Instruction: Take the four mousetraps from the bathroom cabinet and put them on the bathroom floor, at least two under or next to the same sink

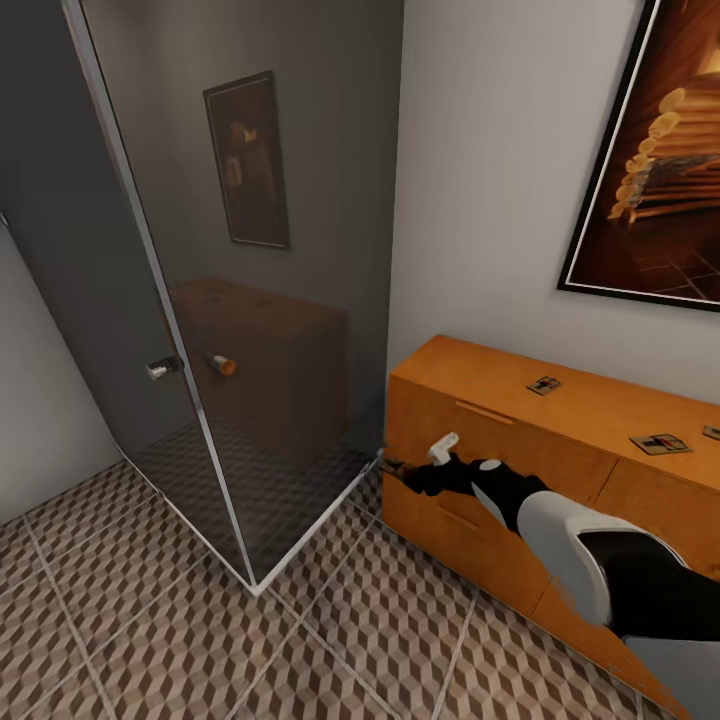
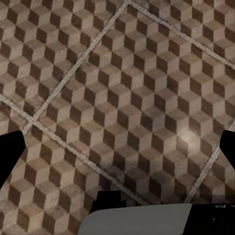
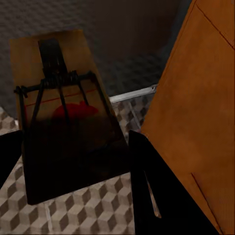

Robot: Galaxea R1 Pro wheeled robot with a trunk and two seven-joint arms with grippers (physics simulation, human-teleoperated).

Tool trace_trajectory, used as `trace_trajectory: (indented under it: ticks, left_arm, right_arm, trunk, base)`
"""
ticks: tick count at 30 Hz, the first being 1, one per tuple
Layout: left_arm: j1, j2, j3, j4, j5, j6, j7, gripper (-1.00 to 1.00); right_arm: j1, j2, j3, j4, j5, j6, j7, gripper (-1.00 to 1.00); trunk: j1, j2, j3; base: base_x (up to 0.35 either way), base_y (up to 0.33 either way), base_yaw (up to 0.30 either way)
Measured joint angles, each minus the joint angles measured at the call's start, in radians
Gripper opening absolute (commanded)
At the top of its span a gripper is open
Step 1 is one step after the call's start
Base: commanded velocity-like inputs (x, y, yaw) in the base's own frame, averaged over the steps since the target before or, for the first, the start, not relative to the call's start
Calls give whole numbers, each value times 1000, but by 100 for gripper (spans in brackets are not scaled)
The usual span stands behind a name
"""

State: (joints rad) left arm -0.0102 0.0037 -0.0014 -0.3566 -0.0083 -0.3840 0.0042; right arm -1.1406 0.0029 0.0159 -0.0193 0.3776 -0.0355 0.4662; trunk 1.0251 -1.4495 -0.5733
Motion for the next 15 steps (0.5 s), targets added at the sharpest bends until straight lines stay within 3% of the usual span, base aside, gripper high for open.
trace_trajectory:
  ticks: [6, 15]
  left_arm:
    - [0, 0, -1, 0, 0, -3, 0, 100]
    - [0, -1, -1, 0, 0, -5, 0, 100]
  right_arm:
    - [164, -11, 5, 1, 2, -92, -26, -100]
    - [356, -12, 4, 1, 4, -194, -86, -100]
  trunk:
    - [0, 0, 0]
    - [0, 0, 0]
  base:
    - [0, 0, 0]
    - [0, 0, 0]
